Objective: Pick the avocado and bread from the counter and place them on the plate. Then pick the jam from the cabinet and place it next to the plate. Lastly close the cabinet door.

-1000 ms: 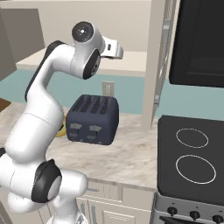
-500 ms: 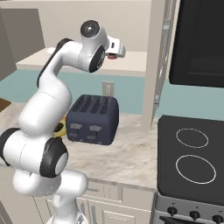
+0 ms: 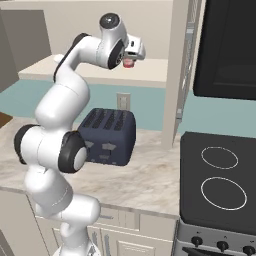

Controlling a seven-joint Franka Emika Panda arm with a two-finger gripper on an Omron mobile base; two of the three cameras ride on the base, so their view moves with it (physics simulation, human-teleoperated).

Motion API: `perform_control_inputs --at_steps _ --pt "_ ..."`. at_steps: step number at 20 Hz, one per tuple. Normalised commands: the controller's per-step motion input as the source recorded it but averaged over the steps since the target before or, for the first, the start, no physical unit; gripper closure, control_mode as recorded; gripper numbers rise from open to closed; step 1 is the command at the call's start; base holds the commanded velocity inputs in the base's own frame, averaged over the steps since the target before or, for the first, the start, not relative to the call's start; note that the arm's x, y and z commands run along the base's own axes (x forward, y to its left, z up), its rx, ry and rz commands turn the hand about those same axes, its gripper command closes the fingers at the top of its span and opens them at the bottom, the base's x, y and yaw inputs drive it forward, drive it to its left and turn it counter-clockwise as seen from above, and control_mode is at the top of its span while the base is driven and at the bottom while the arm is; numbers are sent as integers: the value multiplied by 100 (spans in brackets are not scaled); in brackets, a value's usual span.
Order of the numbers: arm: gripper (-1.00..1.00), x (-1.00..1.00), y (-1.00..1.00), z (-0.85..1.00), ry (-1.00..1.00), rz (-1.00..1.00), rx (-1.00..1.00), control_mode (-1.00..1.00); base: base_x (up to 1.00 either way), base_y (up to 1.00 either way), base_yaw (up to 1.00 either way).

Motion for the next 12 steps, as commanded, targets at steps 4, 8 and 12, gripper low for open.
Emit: perform_control_inputs --at_steps 4,8,12 --pt "-100 38 0 -8 0 0 0 -100 0 0 0" --pt "-100 26 0 -11 0 0 0 -100 0 0 0" --pt "-100 20 0 -9 0 0 0 -100 0 0 0"
